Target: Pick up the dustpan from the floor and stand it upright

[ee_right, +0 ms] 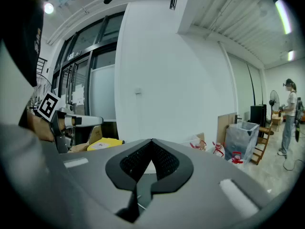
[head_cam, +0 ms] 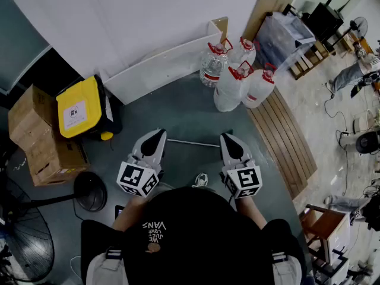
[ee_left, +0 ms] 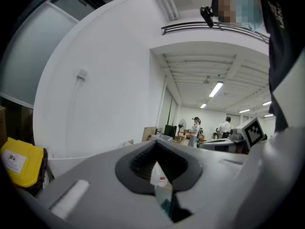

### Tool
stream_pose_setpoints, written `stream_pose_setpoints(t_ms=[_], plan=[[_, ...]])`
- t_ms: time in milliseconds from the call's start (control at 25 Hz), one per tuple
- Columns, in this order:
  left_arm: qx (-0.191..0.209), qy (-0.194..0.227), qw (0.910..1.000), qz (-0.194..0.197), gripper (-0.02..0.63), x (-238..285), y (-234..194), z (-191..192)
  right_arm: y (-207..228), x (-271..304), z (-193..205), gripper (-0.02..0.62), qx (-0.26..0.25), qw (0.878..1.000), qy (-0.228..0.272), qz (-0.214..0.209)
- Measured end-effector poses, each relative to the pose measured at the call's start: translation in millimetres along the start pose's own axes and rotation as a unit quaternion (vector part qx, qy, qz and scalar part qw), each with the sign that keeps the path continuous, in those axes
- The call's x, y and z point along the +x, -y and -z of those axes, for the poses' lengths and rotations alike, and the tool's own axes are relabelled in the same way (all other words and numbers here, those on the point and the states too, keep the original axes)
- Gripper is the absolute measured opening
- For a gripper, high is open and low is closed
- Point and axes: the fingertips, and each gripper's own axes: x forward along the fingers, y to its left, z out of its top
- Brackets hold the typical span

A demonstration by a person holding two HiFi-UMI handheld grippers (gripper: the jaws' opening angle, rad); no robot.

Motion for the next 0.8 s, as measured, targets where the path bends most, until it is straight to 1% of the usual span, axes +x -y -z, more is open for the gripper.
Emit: stream_pose_setpoints(t_ms=[280, 400, 520, 600, 680, 760, 800], plan=[[-0.003, -0.005, 0.9999, -0.009, 0.051, -6.0, 0.0, 6.8, -2.4, -0.2, -0.6, 0.0, -0.008, 1.0, 0.004, -0.008], [-0.019, -0.003, 0.9997, -0.012, 0.052, -6.3, -4.3, 12.2, -7.2, 3.6, -0.5, 0.002, -0.015, 1.0, 0.01, -0.02], [-0.038, -0.008, 0.9989, -0.025, 0.052, -3.4, -15.3, 24.4, -10.3, 10.5, 5.4, 0.002, -0.03, 0.999, 0.003, -0.027], [-0.061, -0.017, 0.9972, -0.039, 0.052, -0.1, -29.2, 40.5, -10.9, 19.6, 17.2, 0.002, -0.043, 0.998, -0.014, -0.031], [-0.101, -0.028, 0.993, -0.053, 0.053, 2.4, -45.4, 64.4, -10.1, 30.9, 36.5, 0.005, -0.052, 0.997, -0.041, -0.037], [-0.142, -0.051, 0.9864, -0.065, 0.062, 4.2, -59.4, 96.2, -8.2, 41.2, 60.8, 0.061, -0.059, 0.994, -0.074, -0.045], [-0.154, -0.067, 0.9833, -0.07, 0.063, 5.6, -65.4, 113.9, -6.9, 46.3, 73.7, 0.066, -0.062, 0.993, -0.09, -0.049]])
